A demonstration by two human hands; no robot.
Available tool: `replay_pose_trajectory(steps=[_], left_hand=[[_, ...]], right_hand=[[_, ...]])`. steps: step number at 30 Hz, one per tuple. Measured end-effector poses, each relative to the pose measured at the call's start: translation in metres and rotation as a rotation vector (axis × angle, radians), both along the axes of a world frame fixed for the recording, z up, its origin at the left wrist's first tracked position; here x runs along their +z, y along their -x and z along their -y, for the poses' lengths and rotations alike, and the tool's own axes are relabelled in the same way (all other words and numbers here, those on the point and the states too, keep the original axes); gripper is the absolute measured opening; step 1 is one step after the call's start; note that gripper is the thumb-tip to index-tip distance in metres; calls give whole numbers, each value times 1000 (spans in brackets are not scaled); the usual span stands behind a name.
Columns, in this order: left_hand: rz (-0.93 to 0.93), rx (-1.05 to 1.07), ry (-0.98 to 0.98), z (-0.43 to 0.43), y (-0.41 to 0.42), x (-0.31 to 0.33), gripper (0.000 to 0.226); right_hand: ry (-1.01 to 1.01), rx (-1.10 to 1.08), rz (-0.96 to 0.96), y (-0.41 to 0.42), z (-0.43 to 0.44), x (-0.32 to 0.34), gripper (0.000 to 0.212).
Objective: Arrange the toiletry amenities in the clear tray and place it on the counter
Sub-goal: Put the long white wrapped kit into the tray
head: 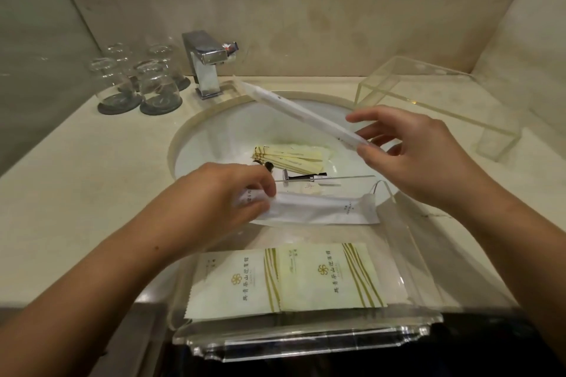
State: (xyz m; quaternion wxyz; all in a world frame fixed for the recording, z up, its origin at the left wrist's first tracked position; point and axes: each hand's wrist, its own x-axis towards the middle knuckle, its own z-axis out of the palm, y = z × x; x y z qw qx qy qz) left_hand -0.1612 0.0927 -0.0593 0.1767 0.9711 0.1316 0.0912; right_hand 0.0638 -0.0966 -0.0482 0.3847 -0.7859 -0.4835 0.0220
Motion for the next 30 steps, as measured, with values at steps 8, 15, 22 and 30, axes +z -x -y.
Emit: replay_pose_trajectory(steps=[8, 15, 22, 30], left_hand=[[-32, 9, -59, -3, 17, 10, 22], [281, 289, 64, -31, 32, 27, 20], [203, 142, 120, -21, 34, 19, 15], [-74, -28, -14, -14, 30, -1, 36]], right_hand=[[42, 39, 32, 7, 7, -4, 38], [123, 161, 107, 21, 9, -3, 33], [208, 195, 245, 36, 4, -19, 31], [314, 242, 245, 34, 8, -24, 31]])
